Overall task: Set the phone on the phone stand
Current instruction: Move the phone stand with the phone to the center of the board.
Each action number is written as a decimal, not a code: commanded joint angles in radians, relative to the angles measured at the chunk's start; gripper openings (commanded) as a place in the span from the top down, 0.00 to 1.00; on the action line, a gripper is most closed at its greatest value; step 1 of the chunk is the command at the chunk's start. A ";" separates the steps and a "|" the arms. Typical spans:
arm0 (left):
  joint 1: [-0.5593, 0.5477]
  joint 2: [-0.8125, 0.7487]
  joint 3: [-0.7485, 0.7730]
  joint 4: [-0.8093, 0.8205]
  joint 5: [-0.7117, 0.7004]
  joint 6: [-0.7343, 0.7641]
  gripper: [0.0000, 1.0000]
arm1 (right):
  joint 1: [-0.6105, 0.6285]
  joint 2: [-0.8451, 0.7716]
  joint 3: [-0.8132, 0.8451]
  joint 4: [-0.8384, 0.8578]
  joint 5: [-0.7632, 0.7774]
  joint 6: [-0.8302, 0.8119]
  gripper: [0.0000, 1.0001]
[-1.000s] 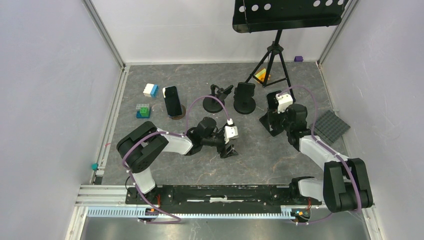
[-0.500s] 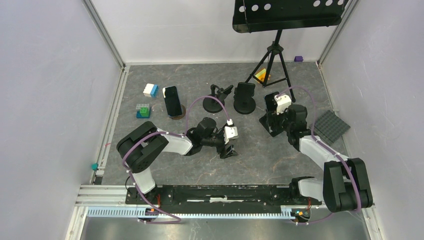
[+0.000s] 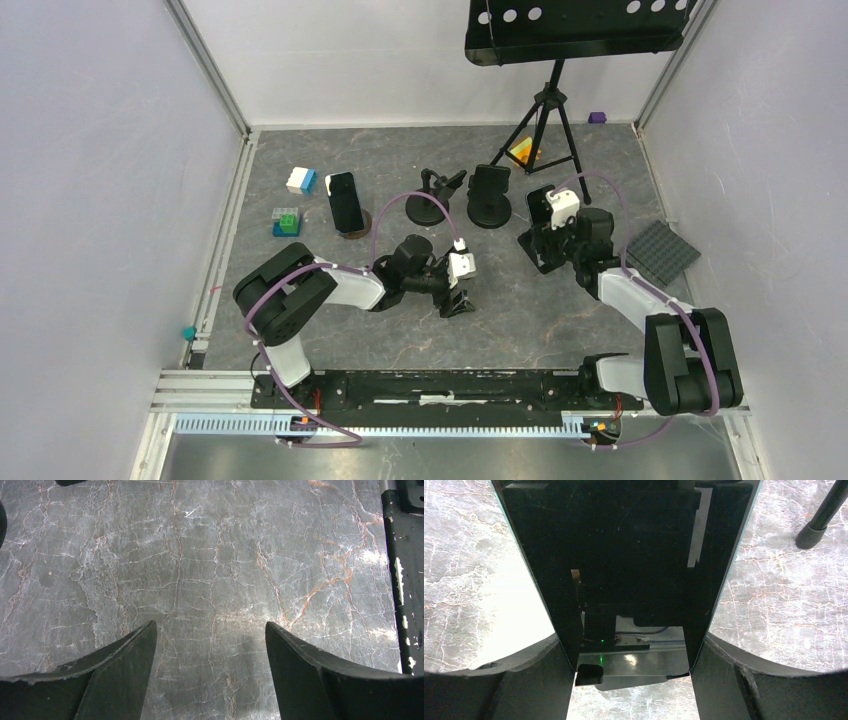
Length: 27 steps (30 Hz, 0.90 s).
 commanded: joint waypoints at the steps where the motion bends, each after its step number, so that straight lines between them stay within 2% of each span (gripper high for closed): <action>1: 0.001 -0.024 0.004 0.020 0.008 0.005 0.17 | -0.004 0.017 0.030 0.011 0.006 -0.012 0.21; 6: 0.001 -0.022 0.005 0.020 0.009 0.003 0.16 | -0.004 -0.003 0.029 0.008 0.011 -0.011 0.05; 8: 0.001 -0.022 0.005 0.021 0.009 0.002 0.16 | -0.004 -0.012 0.028 0.003 0.013 -0.009 0.02; 21: 0.001 -0.025 0.002 0.021 0.007 0.001 0.15 | -0.002 -0.016 -0.008 -0.001 0.001 -0.001 0.04; 27: 0.001 -0.030 0.010 0.006 0.001 0.019 0.15 | -0.004 -0.108 0.002 -0.038 0.009 -0.023 0.02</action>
